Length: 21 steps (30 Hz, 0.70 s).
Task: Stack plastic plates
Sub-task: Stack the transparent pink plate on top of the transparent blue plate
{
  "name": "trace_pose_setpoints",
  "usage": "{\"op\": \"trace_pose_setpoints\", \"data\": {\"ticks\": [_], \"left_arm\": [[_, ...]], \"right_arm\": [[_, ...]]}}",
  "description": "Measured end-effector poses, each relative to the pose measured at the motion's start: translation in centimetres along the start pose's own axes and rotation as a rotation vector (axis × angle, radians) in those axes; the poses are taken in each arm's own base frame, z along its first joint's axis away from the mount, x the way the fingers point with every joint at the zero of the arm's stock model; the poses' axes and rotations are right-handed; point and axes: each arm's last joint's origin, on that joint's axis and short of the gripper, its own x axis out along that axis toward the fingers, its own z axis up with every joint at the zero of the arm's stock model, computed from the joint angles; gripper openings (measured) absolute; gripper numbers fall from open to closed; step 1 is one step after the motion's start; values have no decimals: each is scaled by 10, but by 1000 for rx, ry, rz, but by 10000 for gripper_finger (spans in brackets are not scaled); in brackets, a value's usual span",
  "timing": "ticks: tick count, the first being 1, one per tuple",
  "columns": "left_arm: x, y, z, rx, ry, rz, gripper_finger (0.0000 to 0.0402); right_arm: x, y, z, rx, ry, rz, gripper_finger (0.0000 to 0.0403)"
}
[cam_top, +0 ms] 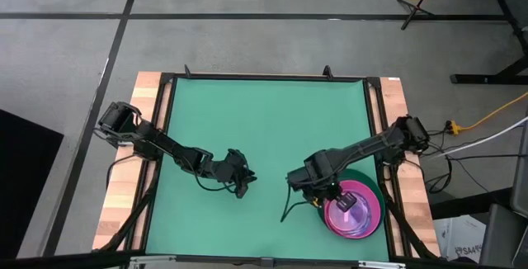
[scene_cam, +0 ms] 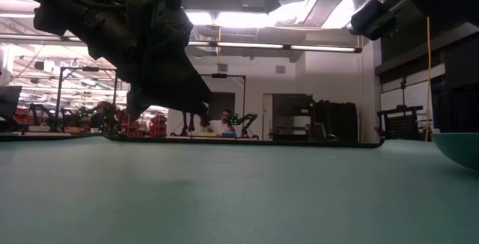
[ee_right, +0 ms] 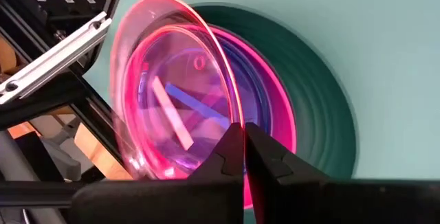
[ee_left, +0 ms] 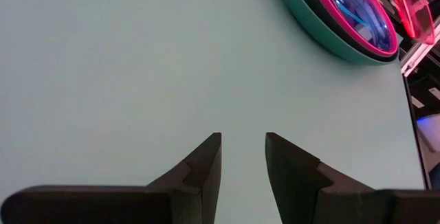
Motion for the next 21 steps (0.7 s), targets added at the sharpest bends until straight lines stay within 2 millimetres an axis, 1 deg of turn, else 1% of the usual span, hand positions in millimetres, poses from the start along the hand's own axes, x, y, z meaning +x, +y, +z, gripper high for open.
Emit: {"op": "trace_pose_setpoints", "data": {"ticks": [4,10,13,16,21], "left_arm": [[0,0,0,1,1,-1,107],[0,0,0,0,0,-1,107],[0,0,0,0,0,-1,107],[0,0,0,0,0,-1,107],[0,0,0,0,0,-1,107]], "right_arm": [[5,1,-1,-3,14,5,0],[30,-5,-14,36,107,44,0],[40,-9,-18,18,123,52,0],[44,-11,-19,-11,115,50,0],[45,-13,-13,-74,60,27,0]]}}
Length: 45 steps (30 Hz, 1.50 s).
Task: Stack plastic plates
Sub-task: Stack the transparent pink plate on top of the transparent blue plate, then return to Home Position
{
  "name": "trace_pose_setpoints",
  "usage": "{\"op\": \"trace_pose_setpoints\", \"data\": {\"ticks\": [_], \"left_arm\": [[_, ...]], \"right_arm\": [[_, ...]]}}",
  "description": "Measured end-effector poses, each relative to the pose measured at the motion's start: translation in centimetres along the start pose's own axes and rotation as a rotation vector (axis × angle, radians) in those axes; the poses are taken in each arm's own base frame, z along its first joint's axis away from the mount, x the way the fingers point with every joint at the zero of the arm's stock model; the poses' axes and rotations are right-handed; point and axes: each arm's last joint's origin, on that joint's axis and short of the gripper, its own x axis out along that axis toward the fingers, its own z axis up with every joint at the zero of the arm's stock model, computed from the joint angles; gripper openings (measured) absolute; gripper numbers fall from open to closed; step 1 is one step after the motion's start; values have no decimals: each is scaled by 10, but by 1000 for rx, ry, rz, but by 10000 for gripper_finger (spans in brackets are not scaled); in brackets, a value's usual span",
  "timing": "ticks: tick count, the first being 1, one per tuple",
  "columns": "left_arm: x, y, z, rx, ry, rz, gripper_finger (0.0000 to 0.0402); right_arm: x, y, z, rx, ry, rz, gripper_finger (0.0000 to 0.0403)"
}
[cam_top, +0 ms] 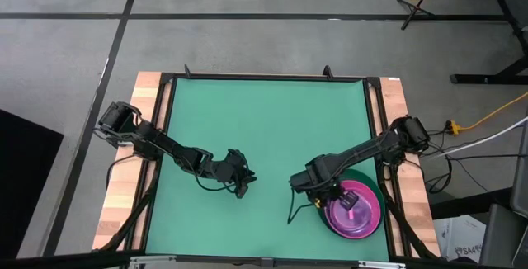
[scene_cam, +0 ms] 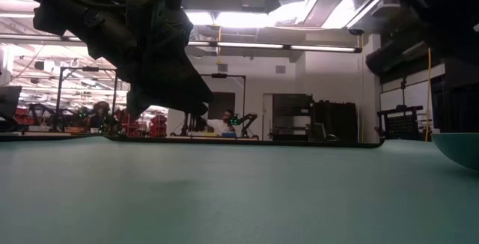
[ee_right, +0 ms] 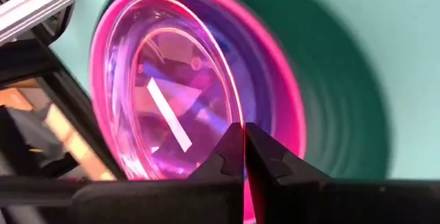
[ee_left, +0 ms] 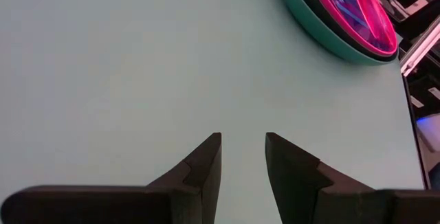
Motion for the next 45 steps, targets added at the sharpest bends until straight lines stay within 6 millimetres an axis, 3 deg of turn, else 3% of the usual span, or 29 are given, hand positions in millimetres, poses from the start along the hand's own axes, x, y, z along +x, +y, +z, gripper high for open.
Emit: {"op": "trace_pose_setpoints", "data": {"ticks": [18,31,45], "left_arm": [[0,0,0,0,1,0,107],[0,0,0,0,0,0,107],[0,0,0,0,0,0,107]], "right_arm": [[0,-2,3,-16,-23,-21,6],[0,-3,2,249,-7,-62,81],[-1,-9,6,199,-17,-207,75]]}}
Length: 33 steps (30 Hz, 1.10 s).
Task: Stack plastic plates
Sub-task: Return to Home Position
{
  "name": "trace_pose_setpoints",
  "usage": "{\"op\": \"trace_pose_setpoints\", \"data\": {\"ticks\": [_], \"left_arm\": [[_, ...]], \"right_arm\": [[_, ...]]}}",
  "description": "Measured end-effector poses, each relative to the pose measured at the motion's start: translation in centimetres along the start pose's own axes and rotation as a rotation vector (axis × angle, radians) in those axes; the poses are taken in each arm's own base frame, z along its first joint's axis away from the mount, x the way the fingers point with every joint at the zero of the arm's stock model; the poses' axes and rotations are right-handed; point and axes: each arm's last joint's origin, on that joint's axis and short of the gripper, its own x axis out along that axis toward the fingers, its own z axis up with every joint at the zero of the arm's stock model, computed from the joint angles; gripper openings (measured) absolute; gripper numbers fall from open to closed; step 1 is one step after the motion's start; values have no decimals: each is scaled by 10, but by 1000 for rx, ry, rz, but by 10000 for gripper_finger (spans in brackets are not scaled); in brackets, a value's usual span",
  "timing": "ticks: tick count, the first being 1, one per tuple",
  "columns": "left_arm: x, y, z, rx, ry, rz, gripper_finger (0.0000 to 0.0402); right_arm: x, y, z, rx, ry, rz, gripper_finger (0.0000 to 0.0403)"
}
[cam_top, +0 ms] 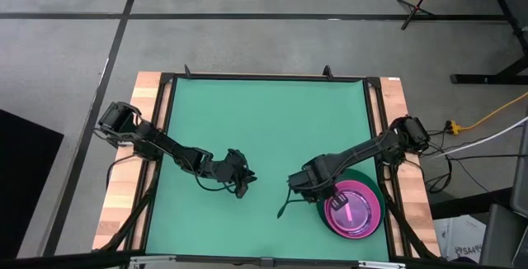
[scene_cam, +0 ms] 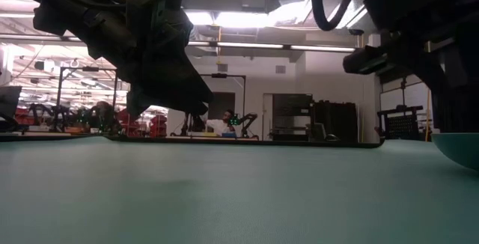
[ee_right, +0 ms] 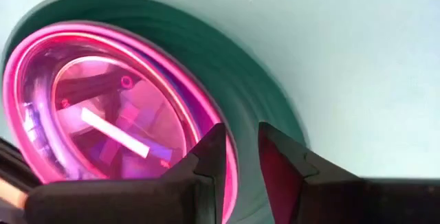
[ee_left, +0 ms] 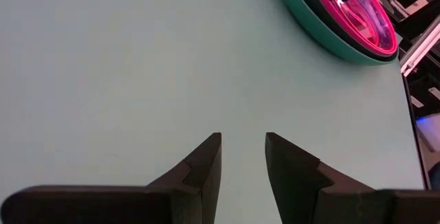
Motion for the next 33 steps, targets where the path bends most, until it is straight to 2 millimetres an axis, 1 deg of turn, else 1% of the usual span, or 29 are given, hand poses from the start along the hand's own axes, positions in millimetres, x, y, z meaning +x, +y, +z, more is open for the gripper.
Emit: {"op": "trace_pose_setpoints", "data": {"ticks": [11,15,19,27,30,33], "left_arm": [[0,0,0,22,0,0,107],[0,0,0,22,0,0,107],[0,0,0,22,0,-1,107],[0,0,0,25,0,-1,107],[0,0,0,26,-10,3,107],[0,-3,4,90,-54,-18,107]], "right_arm": [[0,-2,6,-16,-62,-25,74],[-1,-4,13,-35,-134,-45,74],[-3,-6,25,-66,-254,-78,74],[-14,-15,48,-85,-474,-310,74],[-18,-16,53,-102,-522,-352,74],[-28,-14,57,-137,-550,-372,74]]}}
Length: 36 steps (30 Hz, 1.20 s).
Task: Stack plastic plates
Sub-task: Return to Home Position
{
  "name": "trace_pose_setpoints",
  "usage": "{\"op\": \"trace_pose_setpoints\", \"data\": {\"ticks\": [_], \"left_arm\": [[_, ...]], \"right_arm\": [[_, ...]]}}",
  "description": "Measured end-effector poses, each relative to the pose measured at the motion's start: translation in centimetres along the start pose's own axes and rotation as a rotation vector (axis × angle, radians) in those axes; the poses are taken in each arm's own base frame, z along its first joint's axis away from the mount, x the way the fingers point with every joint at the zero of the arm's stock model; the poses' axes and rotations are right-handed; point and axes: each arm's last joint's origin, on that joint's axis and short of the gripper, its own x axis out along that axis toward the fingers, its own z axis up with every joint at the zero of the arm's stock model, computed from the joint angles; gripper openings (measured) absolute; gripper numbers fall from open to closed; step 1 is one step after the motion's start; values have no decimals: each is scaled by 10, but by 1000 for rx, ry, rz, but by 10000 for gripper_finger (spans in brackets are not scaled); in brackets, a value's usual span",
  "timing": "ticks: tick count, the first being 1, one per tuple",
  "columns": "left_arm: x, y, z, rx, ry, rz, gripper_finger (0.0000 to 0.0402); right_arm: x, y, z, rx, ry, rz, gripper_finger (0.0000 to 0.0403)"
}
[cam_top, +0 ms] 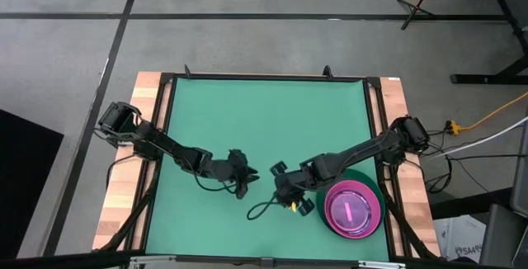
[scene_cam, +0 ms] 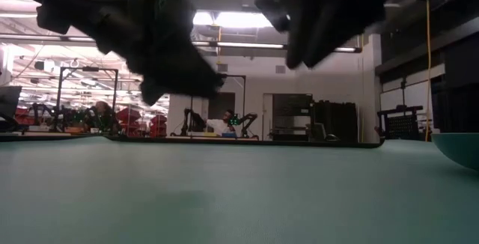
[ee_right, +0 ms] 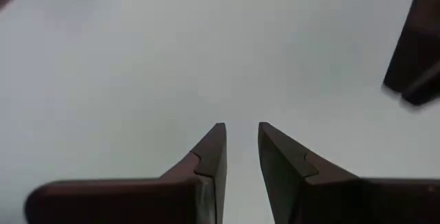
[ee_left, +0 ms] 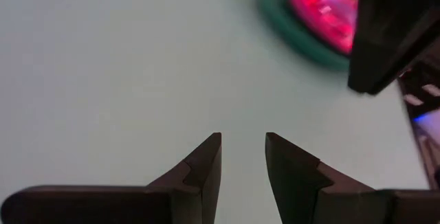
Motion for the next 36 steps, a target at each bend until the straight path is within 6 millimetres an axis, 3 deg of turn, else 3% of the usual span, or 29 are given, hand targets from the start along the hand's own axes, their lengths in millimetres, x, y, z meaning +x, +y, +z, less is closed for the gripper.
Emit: {"op": "trace_pose_setpoints", "data": {"ticks": [11,21,25,31,36], "left_arm": [[-3,-17,17,187,-153,-217,107],[-3,-19,18,251,-165,-238,107],[-5,-23,22,339,-205,-293,107],[-9,-29,30,442,-316,-359,107],[-11,-31,35,454,-372,-374,107]], "right_arm": [[-45,-12,44,-166,-141,-65,74],[-142,-17,66,-324,-213,-172,74],[-185,-13,56,-361,-245,-252,74],[-245,-3,25,-362,-261,-358,74],[-266,7,-6,-355,-290,-384,74]]}}
